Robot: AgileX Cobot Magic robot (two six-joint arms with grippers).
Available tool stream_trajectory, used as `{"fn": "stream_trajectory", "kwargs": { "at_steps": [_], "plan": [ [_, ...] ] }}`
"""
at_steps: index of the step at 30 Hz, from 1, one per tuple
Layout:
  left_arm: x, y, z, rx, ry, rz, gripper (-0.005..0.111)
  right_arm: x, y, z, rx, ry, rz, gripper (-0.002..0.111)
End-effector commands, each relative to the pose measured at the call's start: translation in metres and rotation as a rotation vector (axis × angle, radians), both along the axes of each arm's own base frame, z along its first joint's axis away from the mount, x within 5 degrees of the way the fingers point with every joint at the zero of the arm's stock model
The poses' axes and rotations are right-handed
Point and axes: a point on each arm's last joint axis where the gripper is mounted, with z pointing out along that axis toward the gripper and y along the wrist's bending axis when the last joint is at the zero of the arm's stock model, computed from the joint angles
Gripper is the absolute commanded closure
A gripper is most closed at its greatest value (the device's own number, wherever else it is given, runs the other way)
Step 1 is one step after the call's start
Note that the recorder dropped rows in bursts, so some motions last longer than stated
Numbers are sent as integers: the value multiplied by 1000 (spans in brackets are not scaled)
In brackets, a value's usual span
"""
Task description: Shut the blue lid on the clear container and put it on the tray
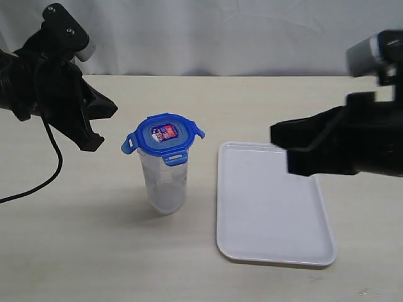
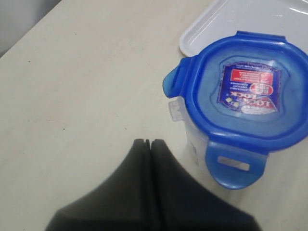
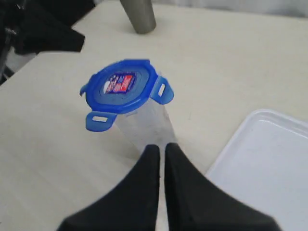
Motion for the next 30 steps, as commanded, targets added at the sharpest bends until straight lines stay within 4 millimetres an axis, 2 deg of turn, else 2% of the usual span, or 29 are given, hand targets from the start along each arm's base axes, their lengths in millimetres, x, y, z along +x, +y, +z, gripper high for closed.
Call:
{"fn": "stream_trajectory", "kwargs": {
  "at_steps": [1, 6, 10, 15, 17, 21, 30],
  "plan": [
    [-2, -1, 2, -15, 5, 2, 107, 24, 18, -25, -8, 3, 79, 104],
    [-2, -1, 2, -15, 5, 2, 107, 49, 27, -33, 148, 114, 271, 104],
    [-2, -1, 2, -15, 7, 1, 107, 73, 29, -43, 186, 163, 268, 104],
    [-2, -1, 2, -13, -2, 6, 107, 78, 45, -57, 190, 167, 289, 104],
    [-2, -1, 2, -13, -2, 6, 107, 82, 49, -60, 187, 147, 246, 104],
    [-3, -2, 1, -13, 10, -3, 107, 89, 48, -61, 172, 113, 158, 104],
    [-3, -2, 2, -17, 11, -3, 107, 103, 49, -60, 133, 70, 139, 104]
  ]
}}
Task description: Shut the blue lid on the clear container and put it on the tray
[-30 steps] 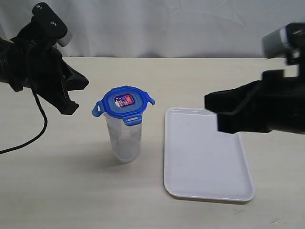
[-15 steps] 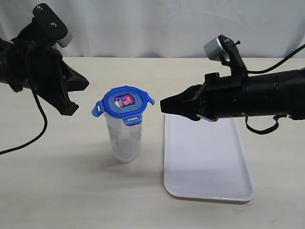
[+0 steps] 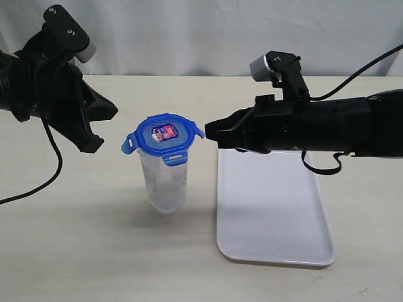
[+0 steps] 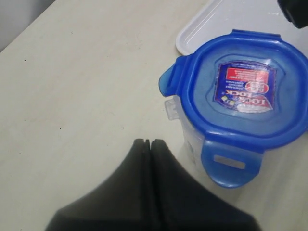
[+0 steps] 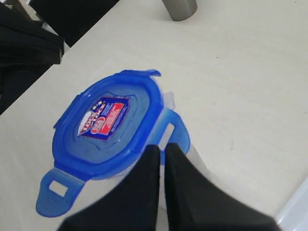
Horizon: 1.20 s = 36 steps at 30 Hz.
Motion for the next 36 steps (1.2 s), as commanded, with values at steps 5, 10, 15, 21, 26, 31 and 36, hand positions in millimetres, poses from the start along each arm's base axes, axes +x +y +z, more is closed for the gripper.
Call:
{"fn": "stream_trajectory", "kwargs": {
  "at_steps": [5, 10, 15, 21, 26, 31, 36],
  "plan": [
    [-3, -2, 2, -16, 6, 0, 107, 14, 5, -2, 7, 8, -17, 104],
    [-2, -2, 2, -14, 3, -2, 107, 12, 15, -9, -30, 11, -2, 104],
    [-2, -2, 2, -14, 0, 1, 107, 14, 15, 7, -39, -47, -32, 104],
    [-4, -2, 1, -17, 14, -9, 107, 12, 11, 16, -56, -66, -61, 104],
    [-7, -4, -1, -22, 55, -34, 107, -10, 18, 21, -25, -5, 153, 104],
    [-6, -5, -5, -18, 75, -44, 107, -26, 19, 7, -39, 71, 241, 104],
    [2, -6, -17, -4, 95, -25, 107, -29, 20, -9, -148, 45, 170, 104]
  ]
}}
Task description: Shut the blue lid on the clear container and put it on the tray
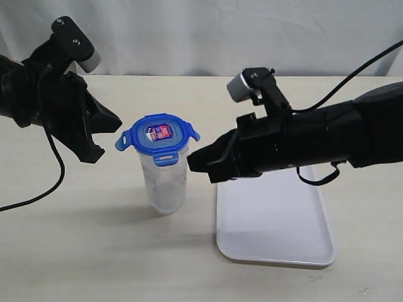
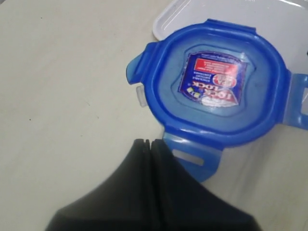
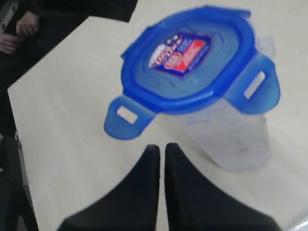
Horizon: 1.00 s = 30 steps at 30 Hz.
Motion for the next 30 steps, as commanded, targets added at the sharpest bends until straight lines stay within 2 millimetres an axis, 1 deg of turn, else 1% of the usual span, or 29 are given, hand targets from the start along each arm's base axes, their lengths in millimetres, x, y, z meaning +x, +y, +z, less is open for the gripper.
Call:
{"fn": "stream_trajectory", "kwargs": {
  "at_steps": [1, 6, 10, 13, 15, 21, 26, 30],
  "plan": [
    [5, -3, -9, -2, 13, 19, 107, -1, 1, -8, -88, -51, -50, 104],
    [9, -2, -9, 3, -16, 37, 107, 9, -3, -9, -145, -114, -158, 104],
    [16, -1, -12, 17, -61, 68, 107, 10, -2, -7, -107, -106, -187, 104],
    [19, -2, -21, 26, -30, 63, 107, 10, 1, -3, -58, -107, -177, 104],
    [20, -3, -27, 31, -5, 60, 107, 12, 1, -1, -56, -116, -182, 104],
    [18, -4, -29, 22, 23, 46, 107, 19, -2, -1, -93, -144, -233, 104],
    [16, -5, -29, 22, 42, 31, 107, 24, 4, 0, -69, -136, -207, 104],
    [16, -5, -29, 16, 48, 31, 107, 25, 7, -4, -62, -119, -195, 104]
  ]
}}
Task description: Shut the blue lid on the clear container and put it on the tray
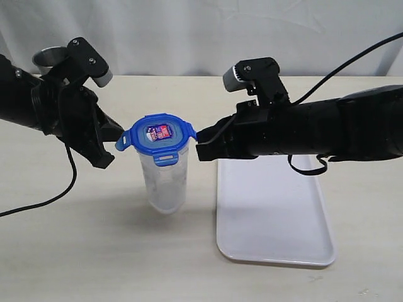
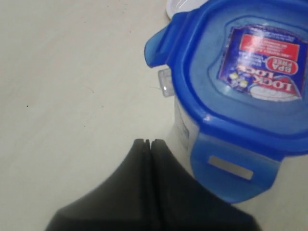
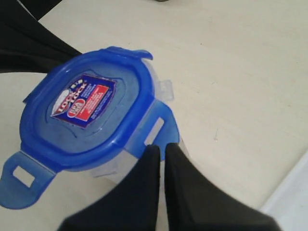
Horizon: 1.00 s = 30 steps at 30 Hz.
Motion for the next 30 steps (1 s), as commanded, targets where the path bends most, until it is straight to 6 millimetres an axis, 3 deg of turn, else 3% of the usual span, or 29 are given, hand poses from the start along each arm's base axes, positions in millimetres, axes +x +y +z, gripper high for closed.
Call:
{"fn": "stream_trajectory", "kwargs": {
  "at_steps": [1, 30],
  "plan": [
    [-2, -3, -1, -13, 15, -5, 107, 3, 3, -2, 7, 3, 17, 104],
    [-6, -6, -1, -53, 76, -17, 107, 15, -4, 10, -45, -67, -92, 104]
  ]
}}
